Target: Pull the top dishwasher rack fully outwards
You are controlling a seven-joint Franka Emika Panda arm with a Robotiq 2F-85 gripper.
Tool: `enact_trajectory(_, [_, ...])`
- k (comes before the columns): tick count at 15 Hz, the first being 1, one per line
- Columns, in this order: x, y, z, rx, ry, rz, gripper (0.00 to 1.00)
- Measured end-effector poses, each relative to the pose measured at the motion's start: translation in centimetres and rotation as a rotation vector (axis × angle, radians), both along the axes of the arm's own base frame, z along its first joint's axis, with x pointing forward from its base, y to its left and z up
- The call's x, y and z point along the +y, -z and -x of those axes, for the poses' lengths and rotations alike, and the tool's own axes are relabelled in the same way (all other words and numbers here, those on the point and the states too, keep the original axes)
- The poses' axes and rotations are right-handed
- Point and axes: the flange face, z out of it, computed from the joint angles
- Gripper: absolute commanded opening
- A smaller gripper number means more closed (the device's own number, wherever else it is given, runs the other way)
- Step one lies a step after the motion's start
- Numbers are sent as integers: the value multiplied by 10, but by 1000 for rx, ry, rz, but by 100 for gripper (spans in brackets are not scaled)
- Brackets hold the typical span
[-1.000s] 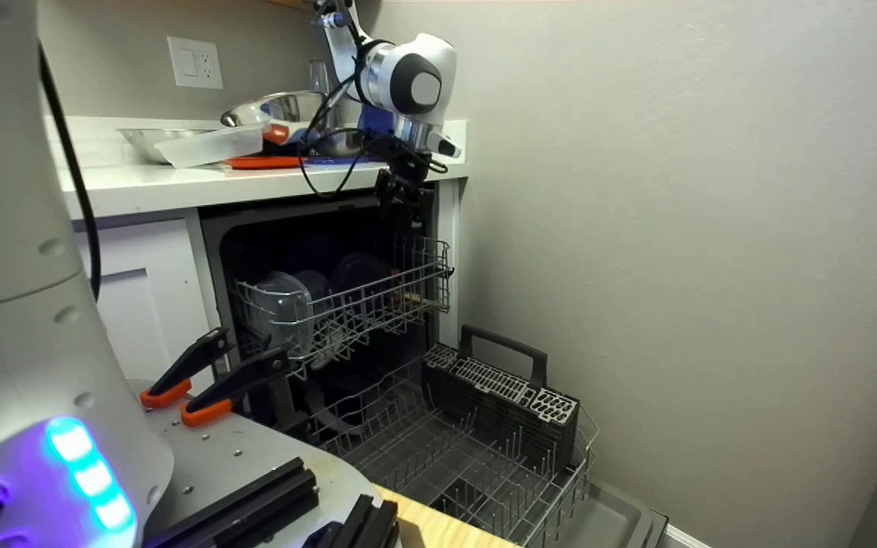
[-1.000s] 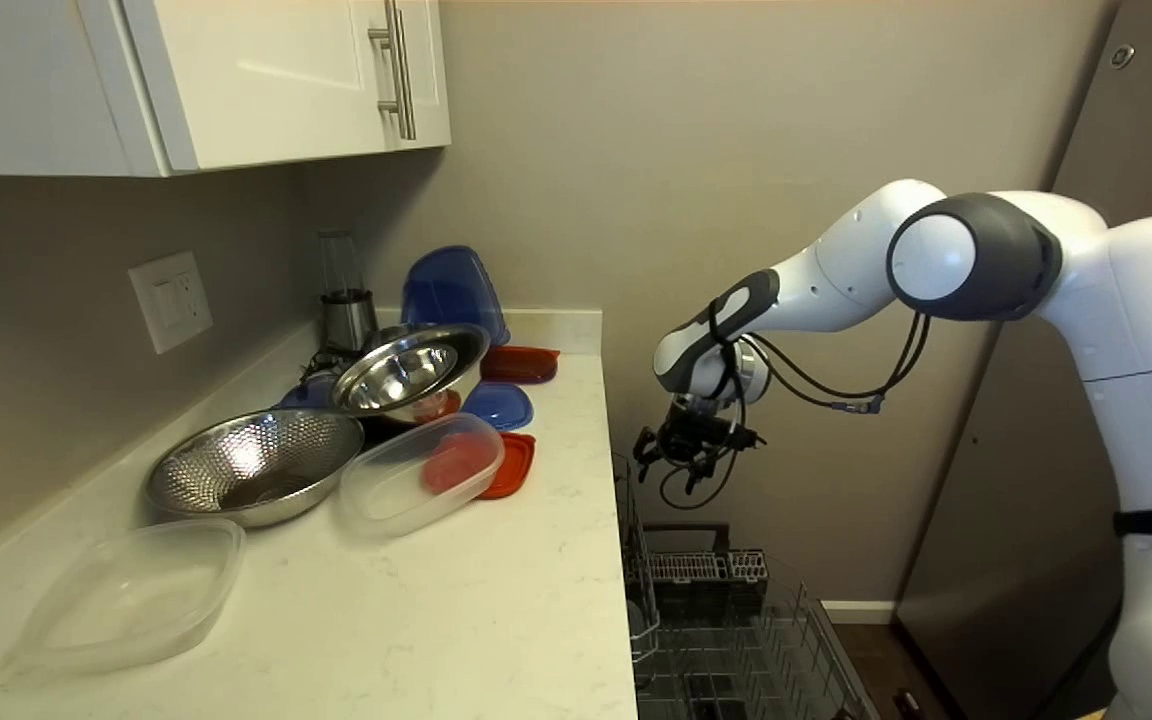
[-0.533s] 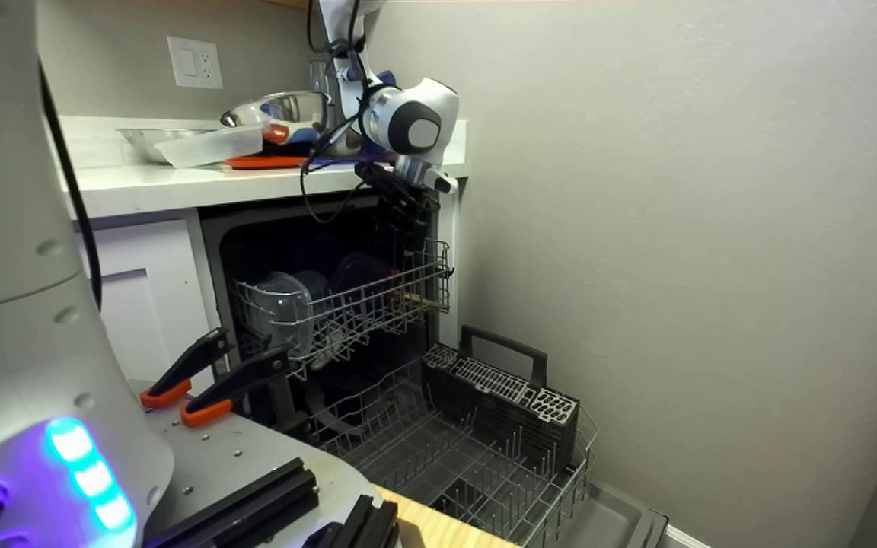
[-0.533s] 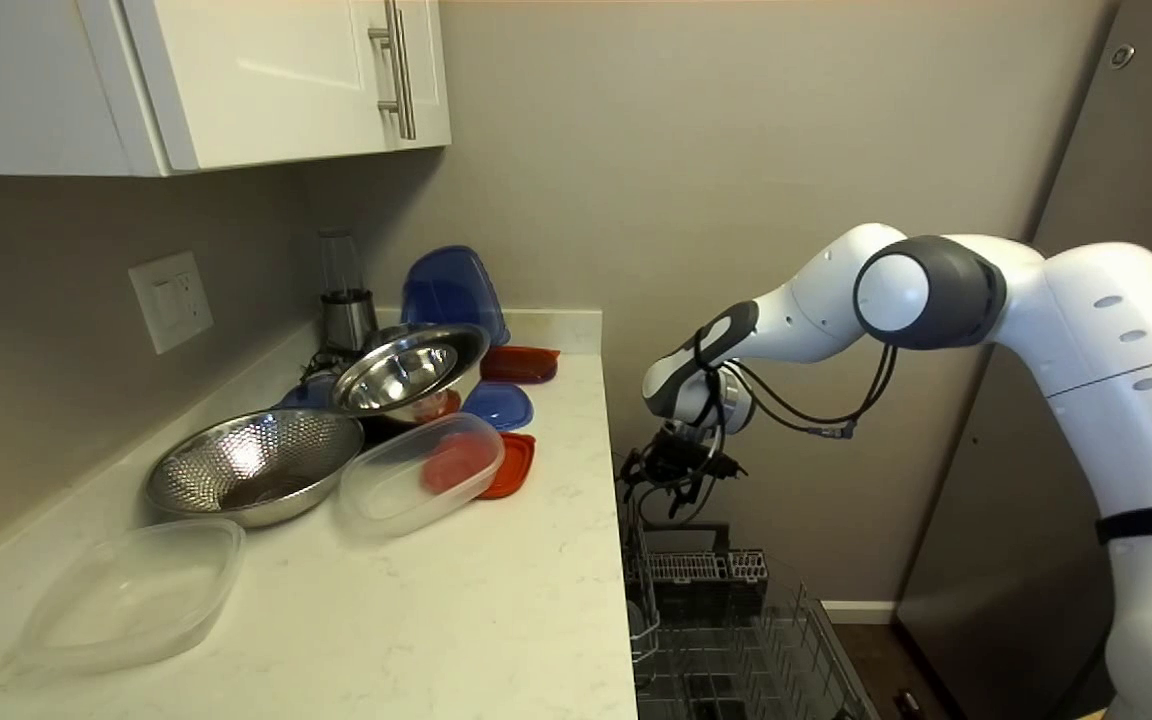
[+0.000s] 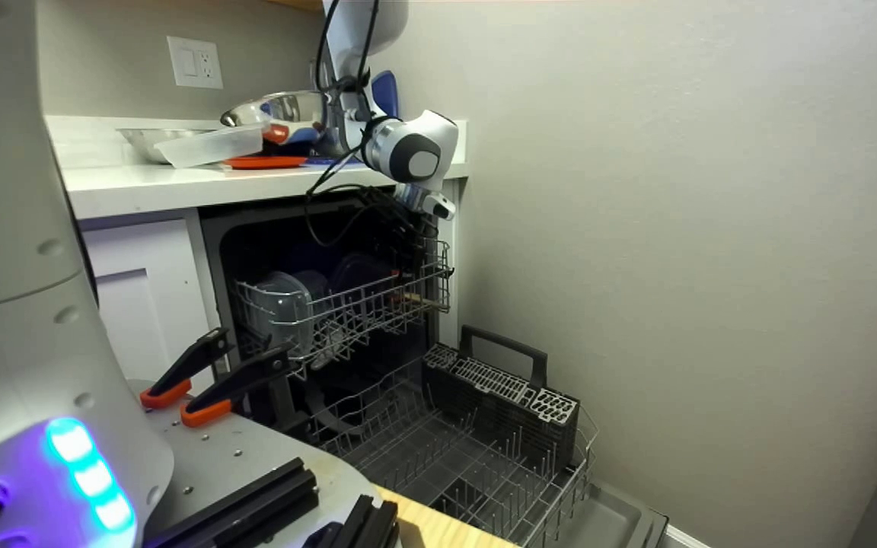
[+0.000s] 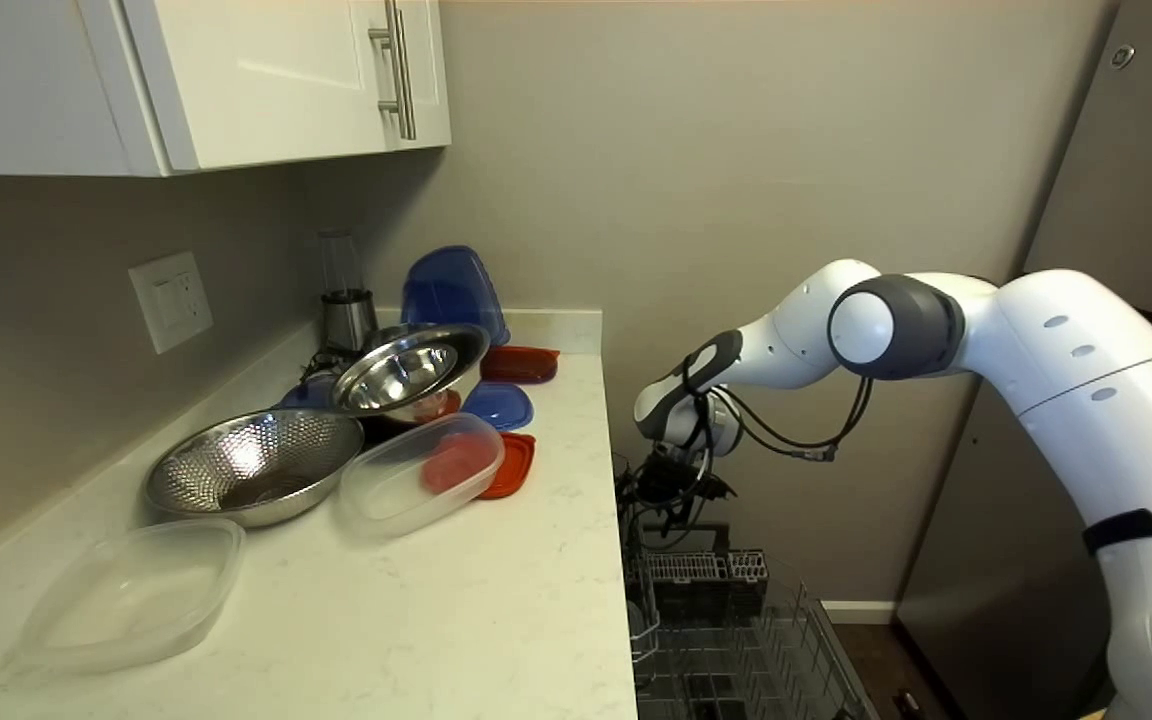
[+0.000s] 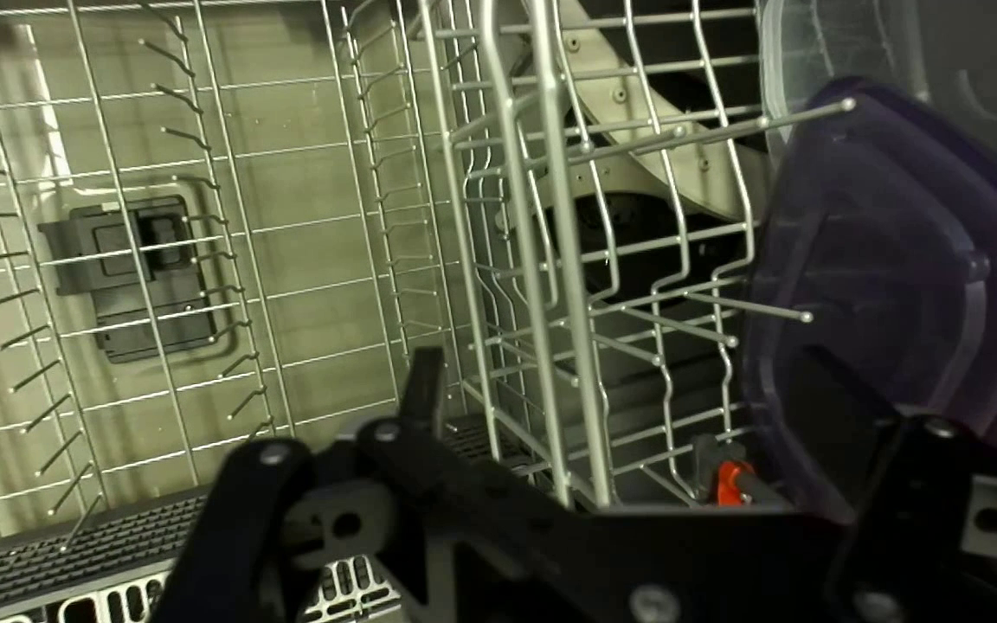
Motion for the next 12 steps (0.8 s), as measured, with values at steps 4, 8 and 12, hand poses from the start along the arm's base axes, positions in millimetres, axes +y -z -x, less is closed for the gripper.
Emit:
enact_trajectory(4, [5, 15, -5, 1, -6, -1, 100])
enact_trajectory(8, [7, 23, -5, 5, -13, 19, 100])
enact_trajectory(12, [-1, 27, -5, 14, -11, 69, 100])
